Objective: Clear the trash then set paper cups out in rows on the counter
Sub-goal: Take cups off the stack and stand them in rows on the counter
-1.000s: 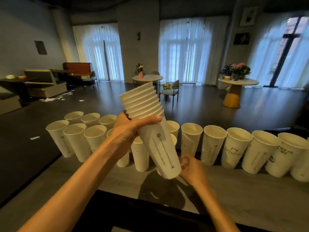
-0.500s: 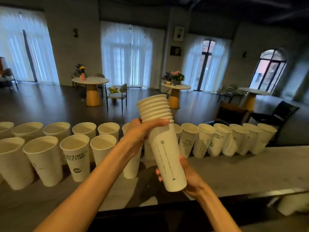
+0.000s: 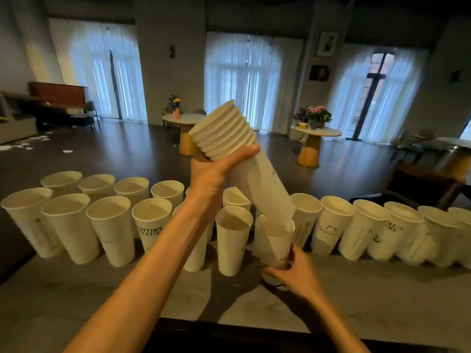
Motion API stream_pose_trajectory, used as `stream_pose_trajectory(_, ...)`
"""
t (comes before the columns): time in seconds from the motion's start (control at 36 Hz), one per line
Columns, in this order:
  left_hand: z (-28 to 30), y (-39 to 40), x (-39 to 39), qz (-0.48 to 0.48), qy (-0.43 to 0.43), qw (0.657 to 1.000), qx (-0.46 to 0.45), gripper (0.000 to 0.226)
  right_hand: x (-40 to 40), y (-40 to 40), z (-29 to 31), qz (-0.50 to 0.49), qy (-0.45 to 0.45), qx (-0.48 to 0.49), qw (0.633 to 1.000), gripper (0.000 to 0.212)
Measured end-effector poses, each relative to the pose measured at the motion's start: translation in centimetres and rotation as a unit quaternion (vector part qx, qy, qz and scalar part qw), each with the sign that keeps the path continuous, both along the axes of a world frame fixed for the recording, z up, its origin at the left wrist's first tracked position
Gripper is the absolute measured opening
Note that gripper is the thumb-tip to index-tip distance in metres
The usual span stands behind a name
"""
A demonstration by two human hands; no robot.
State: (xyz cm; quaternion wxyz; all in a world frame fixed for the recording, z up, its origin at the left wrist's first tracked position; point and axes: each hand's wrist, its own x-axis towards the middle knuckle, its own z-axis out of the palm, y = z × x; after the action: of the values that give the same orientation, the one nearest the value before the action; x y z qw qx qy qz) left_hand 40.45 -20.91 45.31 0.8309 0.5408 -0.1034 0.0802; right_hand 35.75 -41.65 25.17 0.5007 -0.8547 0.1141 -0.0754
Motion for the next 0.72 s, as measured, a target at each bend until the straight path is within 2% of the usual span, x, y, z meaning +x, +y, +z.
stream_pose_trajectory(0.03,0.4,0.6,-0.1,0.004,-0.001,1.0,-0.016,0.091,0.4,-0.1,-0.2,0.0,0.001,0.008,1.0,0.084)
stream_pose_trajectory(0.11,1.3,2.2,-0.2,0.003,-0.002,0.999,-0.042,0.056,1.5,0.1,-0.5,0.002,-0.004,0.039,0.999,0.074)
stream_pose_trajectory(0.17,1.9,2.6,-1.1,-0.017,0.001,0.998,-0.066,0.045,2.0,0.3,-0.5,-0.006,-0.013,0.058,0.998,0.069)
stream_pose_trajectory(0.28,2.0,2.4,-3.6,-0.078,0.021,0.994,-0.072,0.014,2.5,0.2,-0.3,0.002,0.025,0.045,0.999,0.094)
stream_pose_trajectory(0.31,1.7,2.2,-4.2,-0.091,0.024,0.993,-0.067,0.013,2.4,0.1,-0.1,0.013,0.032,0.025,0.999,0.097)
stream_pose_trajectory(0.33,1.3,1.6,-4.8,-0.103,0.03,0.992,-0.062,0.017,2.2,-0.5,-0.1,0.021,0.041,0.017,0.999,0.094)
stream_pose_trajectory(0.39,-0.1,0.5,-5.9,-0.125,0.061,0.988,-0.061,0.013,1.8,-0.8,0.1,0.018,0.062,0.006,0.998,0.072)
stream_pose_trajectory(0.42,-1.1,0.0,-5.9,-0.139,0.083,0.985,-0.063,0.017,1.4,-1.2,0.3,0.025,0.062,0.0,0.998,0.057)
stream_pose_trajectory(0.47,-3.2,-1.0,-5.9,-0.16,0.126,0.976,-0.074,0.059,0.5,-2.4,0.7,0.034,0.04,-0.027,0.998,0.038)
stream_pose_trajectory(0.53,-4.7,-1.4,-6.2,-0.164,0.157,0.97,-0.086,0.099,-0.1,-2.8,1.0,0.02,0.02,-0.021,0.999,0.029)
stream_pose_trajectory(0.56,-5.9,-5.7,-7.6,-0.198,0.185,0.959,-0.077,0.109,-3.0,-7.0,1.2,-0.014,0.026,0.0,1.0,0.024)
stream_pose_trajectory(0.58,-6.5,-6.2,-7.9,-0.208,0.196,0.955,-0.084,0.113,-3.2,-7.3,1.5,0.001,0.015,0.045,0.999,0.02)
stream_pose_trajectory(0.61,-7.2,-6.8,-8.1,-0.206,0.2,0.954,-0.083,0.113,-3.6,-7.9,1.7,0.031,0.018,0.097,0.995,0.025)
stream_pose_trajectory(0.67,-8.2,-7.9,-8.0,-0.2,0.205,0.956,-0.072,0.116,-4.6,-8.0,3.1,0.098,0.04,0.192,0.976,0.05)
stream_pose_trajectory(0.72,-8.6,-8.9,-8.1,-0.187,0.187,0.963,-0.058,0.119,-5.1,-8.2,3.9,0.171,0.086,0.293,0.937,0.064)
